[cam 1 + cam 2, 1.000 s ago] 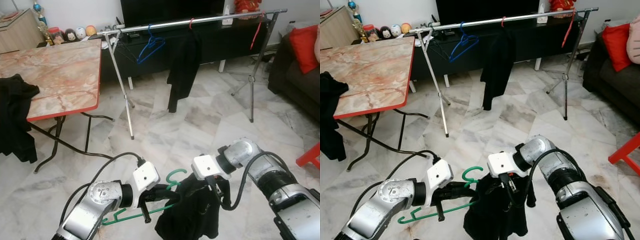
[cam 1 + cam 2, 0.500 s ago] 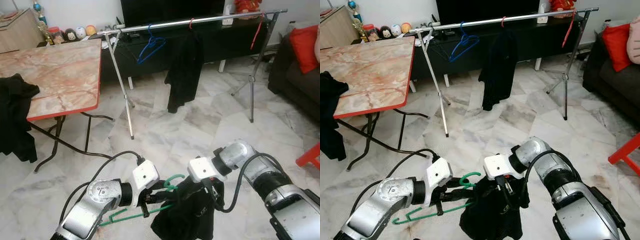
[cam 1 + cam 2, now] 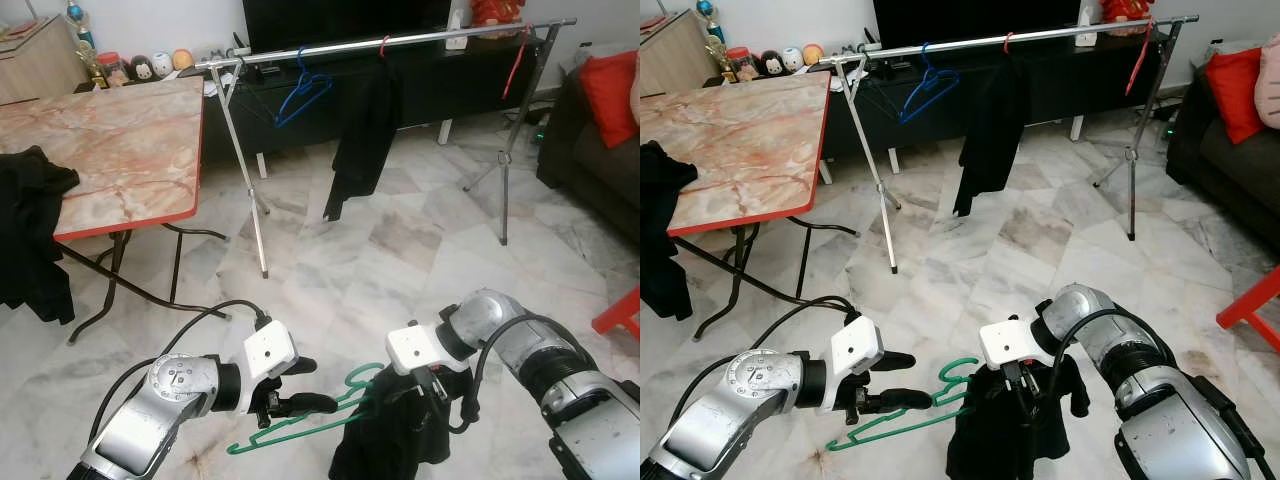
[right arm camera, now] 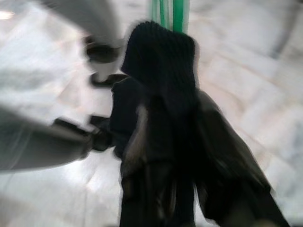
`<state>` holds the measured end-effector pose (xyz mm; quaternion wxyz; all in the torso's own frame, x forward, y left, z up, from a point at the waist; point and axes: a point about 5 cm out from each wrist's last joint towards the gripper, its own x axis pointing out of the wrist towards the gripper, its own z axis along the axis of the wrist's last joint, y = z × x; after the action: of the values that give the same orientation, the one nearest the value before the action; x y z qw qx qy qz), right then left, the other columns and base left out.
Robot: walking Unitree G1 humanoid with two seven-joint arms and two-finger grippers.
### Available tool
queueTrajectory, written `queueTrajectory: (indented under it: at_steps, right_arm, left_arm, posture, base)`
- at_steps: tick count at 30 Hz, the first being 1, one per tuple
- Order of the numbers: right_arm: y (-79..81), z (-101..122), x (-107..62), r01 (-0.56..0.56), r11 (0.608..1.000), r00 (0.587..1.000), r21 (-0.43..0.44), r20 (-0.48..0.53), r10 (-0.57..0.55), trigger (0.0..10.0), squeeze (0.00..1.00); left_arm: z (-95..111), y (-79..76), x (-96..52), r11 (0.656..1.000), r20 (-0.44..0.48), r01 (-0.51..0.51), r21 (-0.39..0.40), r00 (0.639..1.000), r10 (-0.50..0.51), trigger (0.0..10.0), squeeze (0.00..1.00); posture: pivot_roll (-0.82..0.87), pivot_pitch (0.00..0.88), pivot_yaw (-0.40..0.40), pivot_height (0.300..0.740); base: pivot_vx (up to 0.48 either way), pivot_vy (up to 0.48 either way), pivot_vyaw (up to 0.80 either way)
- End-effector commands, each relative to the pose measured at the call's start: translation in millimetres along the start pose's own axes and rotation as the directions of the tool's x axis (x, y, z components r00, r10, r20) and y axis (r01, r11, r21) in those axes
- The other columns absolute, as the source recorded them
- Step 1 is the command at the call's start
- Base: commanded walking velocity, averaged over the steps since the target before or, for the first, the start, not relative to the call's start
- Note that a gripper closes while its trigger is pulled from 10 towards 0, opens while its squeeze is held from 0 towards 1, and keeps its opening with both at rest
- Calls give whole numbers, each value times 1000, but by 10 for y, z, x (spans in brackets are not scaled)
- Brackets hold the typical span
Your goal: Hang hanger
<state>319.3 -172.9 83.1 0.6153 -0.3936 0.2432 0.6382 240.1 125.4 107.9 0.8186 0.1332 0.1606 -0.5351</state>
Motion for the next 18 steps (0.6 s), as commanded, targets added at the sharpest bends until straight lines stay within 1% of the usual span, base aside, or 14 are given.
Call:
queueTrajectory:
  at_steps: [1,2,3,5,7,8,10,11,12,13,14,16,17,18]
  right_arm:
    - [-61,-116,-121,154,986,988,58,-29,-152,0,0]
    - [-67,-140,-137,183,981,983,67,-36,-181,0,0]
    - [-53,-190,-163,215,972,977,99,-38,-212,0,0]
    - [-19,-233,-178,215,969,977,120,-37,-212,0,0]
    - [28,-282,-183,201,971,979,132,-48,-196,0,0]
    - [54,-304,-183,201,971,980,133,-46,-196,0,0]
    - [50,-309,-183,222,964,975,145,-41,-218,0,0]
    - [6,-283,-189,265,951,964,162,-23,-264,0,0]
    - [-14,-271,-193,283,945,959,166,-16,-284,0,0]
    - [-51,-254,-200,316,933,948,173,-13,-318,0,0]
    - [-101,-230,-206,359,915,932,185,-11,-363,0,0]
    - [-202,-144,-225,422,888,903,181,9,-431,0,0]
    - [-257,-85,-239,443,879,891,176,25,-454,0,0]
    - [-257,-85,-239,443,879,891,176,25,-454,0,0]
  left_arm:
    - [-66,127,-146,991,-13,-136,-4,991,136,10000,1000]
    - [-78,146,-169,986,-7,-169,-6,986,169,10000,1000]
    - [-108,190,-215,970,4,-240,-26,971,240,10000,1000]
    - [-115,207,-243,961,14,-276,-31,961,277,10000,1000]
    - [-111,229,-265,947,29,-316,-54,948,318,10000,1000]
    - [-107,239,-263,939,38,-340,-50,939,342,10000,1000]
    - [-109,245,-256,933,41,-357,-50,932,360,10000,1000]
    - [-133,242,-230,924,35,-378,-54,924,380,10000,1000]
    - [-144,245,-220,919,31,-391,-52,919,393,10000,1000]
    - [-161,253,-208,909,29,-413,-54,909,415,10000,408]
    - [-190,259,-193,895,31,-441,-69,896,444,10000,0]
    - [-243,306,-182,851,34,-520,-71,852,523,10000,0]
    - [-281,329,-182,829,24,-553,-89,831,556,10000,0]
    - [-281,329,-182,829,24,-553,-89,831,556,10000,0]
  posture:
    - [-84,0,60,740]
    - [-85,0,60,740]
    - [-86,0,59,740]
    - [-85,0,59,740]
    - [-84,0,58,740]
    - [-84,0,57,740]
    - [-87,0,58,740]
    - [-91,0,59,740]
    - [-91,0,59,740]
    - [-91,0,59,740]
    - [-93,0,62,740]
    - [-99,0,63,740]
    - [-101,0,68,740]
    - [-101,0,68,740]
  base:
    - [0,0,0]
    - [0,0,0]
    - [0,0,0]
    - [0,0,0]
    - [0,0,0]
    - [0,0,0]
    - [0,0,0]
    - [0,0,0]
    - [0,0,0]
    - [0,0,0]
    - [0,0,0]
    - [0,0,0]
    - [0,0,0]
    - [0,0,0]
